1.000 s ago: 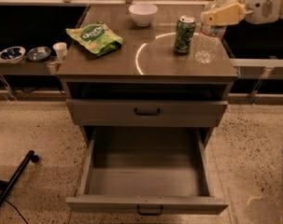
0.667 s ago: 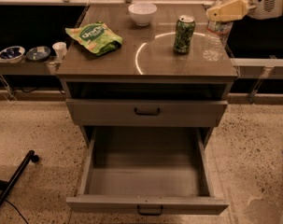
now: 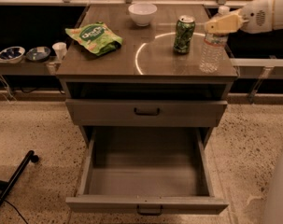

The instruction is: Pick water bottle from middle drawer and place on counter

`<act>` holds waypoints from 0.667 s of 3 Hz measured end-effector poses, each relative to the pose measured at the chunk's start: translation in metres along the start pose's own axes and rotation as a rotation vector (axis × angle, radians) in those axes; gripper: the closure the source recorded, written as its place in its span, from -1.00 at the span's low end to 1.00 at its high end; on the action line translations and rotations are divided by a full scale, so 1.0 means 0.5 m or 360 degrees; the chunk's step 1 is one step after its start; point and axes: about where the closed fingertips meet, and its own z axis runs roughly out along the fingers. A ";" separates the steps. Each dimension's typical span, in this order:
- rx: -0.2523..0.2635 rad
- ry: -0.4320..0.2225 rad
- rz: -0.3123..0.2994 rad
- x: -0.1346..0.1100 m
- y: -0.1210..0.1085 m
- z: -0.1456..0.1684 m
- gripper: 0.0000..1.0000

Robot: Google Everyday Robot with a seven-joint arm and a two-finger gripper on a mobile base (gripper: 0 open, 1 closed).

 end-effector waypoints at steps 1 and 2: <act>0.0000 0.0000 0.0000 0.000 0.000 0.000 -0.46; 0.0000 0.0000 0.0000 0.000 0.000 0.000 -1.00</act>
Offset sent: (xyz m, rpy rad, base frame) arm 0.0000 0.0000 0.0000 0.0000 0.0000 0.0000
